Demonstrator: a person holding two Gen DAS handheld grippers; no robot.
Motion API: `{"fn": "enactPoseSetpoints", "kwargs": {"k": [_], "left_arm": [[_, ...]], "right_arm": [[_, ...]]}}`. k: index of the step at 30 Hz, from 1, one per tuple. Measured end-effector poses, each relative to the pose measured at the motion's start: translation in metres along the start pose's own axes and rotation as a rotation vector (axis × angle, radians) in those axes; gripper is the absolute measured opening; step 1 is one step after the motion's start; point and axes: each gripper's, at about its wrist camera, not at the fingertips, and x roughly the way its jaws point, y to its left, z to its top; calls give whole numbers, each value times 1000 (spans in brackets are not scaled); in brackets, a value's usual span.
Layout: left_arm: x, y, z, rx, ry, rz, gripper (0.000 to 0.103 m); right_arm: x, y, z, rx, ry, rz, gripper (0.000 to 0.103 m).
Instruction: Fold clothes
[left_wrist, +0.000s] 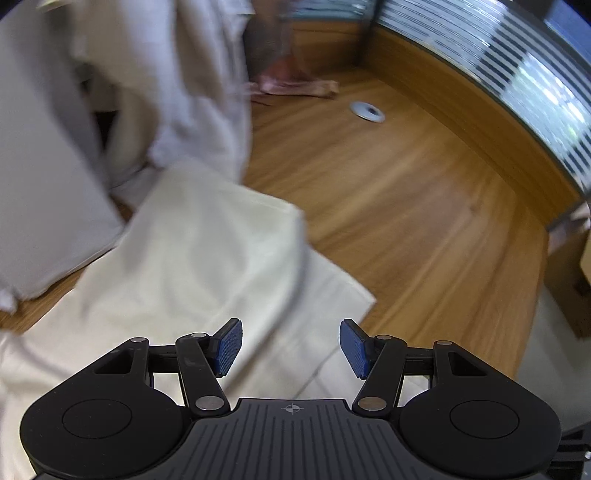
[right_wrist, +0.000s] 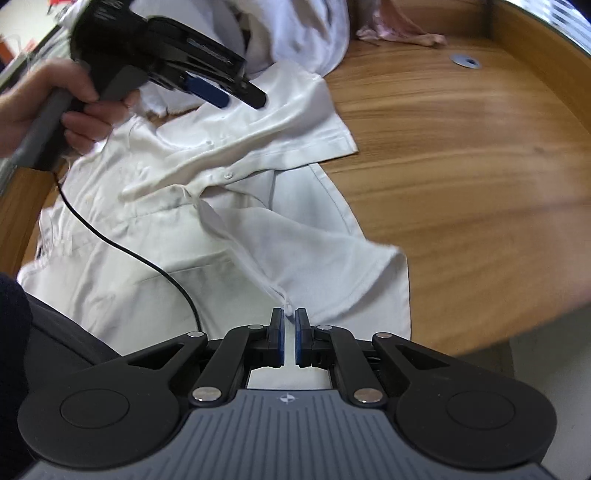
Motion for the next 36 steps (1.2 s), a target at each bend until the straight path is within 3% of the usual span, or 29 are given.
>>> {"fn": "enactPoseSetpoints", "kwargs": {"k": [1, 3, 16, 25, 26, 28, 31, 36], "left_arm": [[4, -6, 1, 17, 2, -4, 61], [13, -16, 2, 43, 6, -11, 61], [77, -55, 4, 147, 11, 62, 58], [93, -65, 1, 184, -8, 86, 56], [93, -67, 0, 190, -15, 82, 55], [92, -68, -1, 198, -32, 79, 38], [91, -67, 1, 200, -41, 77, 23], [71, -42, 3, 117, -85, 78, 11]], "right_arm": [[-3, 1, -5, 18, -11, -6, 23], [-10, 1, -13, 49, -37, -26, 40], [-41, -5, -36, 211, -88, -181, 40], [-47, -11, -40, 259, -89, -224, 40], [-47, -12, -40, 259, -90, -226, 40], [-48, -12, -38, 257, -94, -231, 40], [-49, -13, -36, 254, -96, -233, 40], [-49, -14, -29, 227, -97, -233, 40]]}}
